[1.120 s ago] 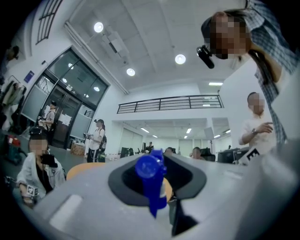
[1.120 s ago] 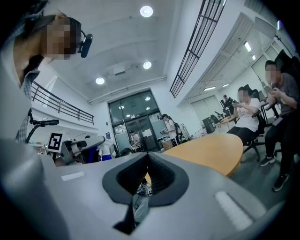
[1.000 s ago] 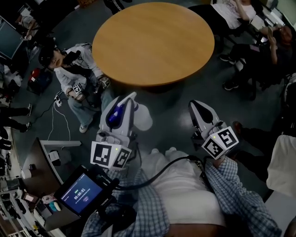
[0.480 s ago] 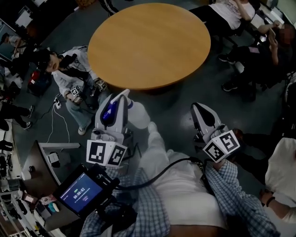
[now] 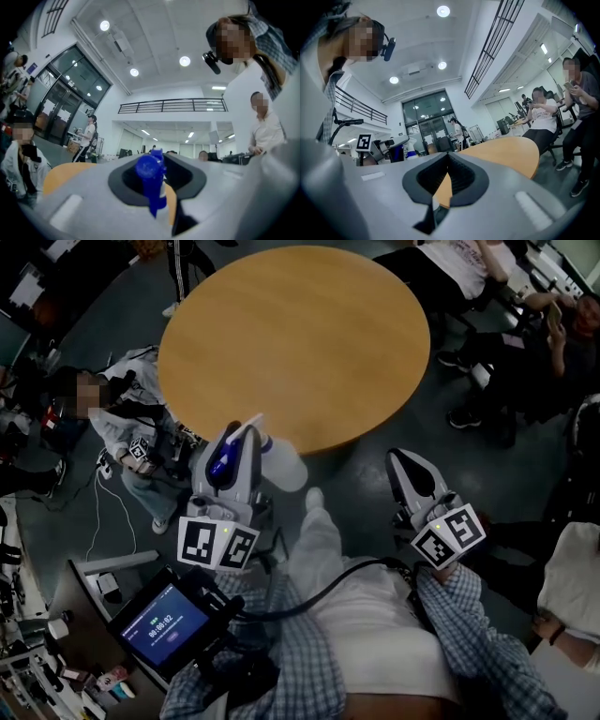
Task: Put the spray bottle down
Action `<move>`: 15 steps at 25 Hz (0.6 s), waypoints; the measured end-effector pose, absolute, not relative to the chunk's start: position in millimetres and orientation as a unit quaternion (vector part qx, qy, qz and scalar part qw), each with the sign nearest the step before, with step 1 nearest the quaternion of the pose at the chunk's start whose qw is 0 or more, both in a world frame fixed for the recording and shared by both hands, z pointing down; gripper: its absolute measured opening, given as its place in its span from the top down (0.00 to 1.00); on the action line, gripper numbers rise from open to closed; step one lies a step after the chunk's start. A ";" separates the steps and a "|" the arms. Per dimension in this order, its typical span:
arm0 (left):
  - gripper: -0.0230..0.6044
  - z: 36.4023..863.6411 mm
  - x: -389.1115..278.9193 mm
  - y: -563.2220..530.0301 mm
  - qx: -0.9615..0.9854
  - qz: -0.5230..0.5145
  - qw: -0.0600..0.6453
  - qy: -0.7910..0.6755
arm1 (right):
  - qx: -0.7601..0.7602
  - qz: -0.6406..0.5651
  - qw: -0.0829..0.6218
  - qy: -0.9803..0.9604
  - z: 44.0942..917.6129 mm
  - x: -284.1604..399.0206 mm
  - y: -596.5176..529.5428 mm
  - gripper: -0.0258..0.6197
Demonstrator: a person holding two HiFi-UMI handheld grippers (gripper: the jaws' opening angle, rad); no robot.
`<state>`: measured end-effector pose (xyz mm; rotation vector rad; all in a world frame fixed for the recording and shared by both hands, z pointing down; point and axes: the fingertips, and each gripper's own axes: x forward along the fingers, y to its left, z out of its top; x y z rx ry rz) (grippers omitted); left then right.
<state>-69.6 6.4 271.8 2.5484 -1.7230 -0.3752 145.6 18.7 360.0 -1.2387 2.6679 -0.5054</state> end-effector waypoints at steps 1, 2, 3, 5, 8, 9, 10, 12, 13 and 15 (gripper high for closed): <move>0.82 273.6 -72.7 -5.5 0.824 -0.124 0.026 -0.552 | -0.414 -0.171 0.078 0.891 360.2 140.4 7.2 0.95; 0.82 275.3 -74.8 -18.8 0.827 -0.123 0.029 -0.548 | -0.414 -0.173 0.077 0.891 360.3 135.6 -5.3 0.95; 0.82 276.8 -75.7 -33.7 0.831 -0.121 0.031 -0.543 | -0.415 -0.174 0.077 0.890 360.7 131.6 -19.0 0.95; 0.82 280.0 -76.3 -67.1 0.839 -0.112 0.030 -0.531 | -0.421 -0.179 0.076 0.886 362.9 124.9 -49.9 0.95; 0.81 285.0 -80.1 -112.9 0.852 -0.095 0.024 -0.514 | -0.434 -0.193 0.077 0.877 368.1 112.2 -90.5 0.95; 0.82 286.2 -82.3 -124.6 0.856 -0.092 0.022 -0.509 | -0.438 -0.197 0.077 0.874 369.1 107.7 -100.0 0.95; 0.81 286.9 -84.3 -134.0 0.859 -0.091 0.020 -0.504 | -0.441 -0.199 0.076 0.872 369.6 103.5 -106.7 0.95; 0.82 287.2 -86.5 -149.4 0.865 -0.091 0.017 -0.493 | -0.447 -0.200 0.073 0.869 369.5 96.8 -114.1 0.95; 0.82 287.5 -86.8 -158.5 0.867 -0.093 0.017 -0.489 | -0.449 -0.199 0.069 0.868 369.4 94.0 -118.0 0.95; 0.82 290.2 -87.7 -182.2 0.870 -0.099 0.019 -0.483 | -0.451 -0.199 0.057 0.868 371.0 88.5 -130.3 0.95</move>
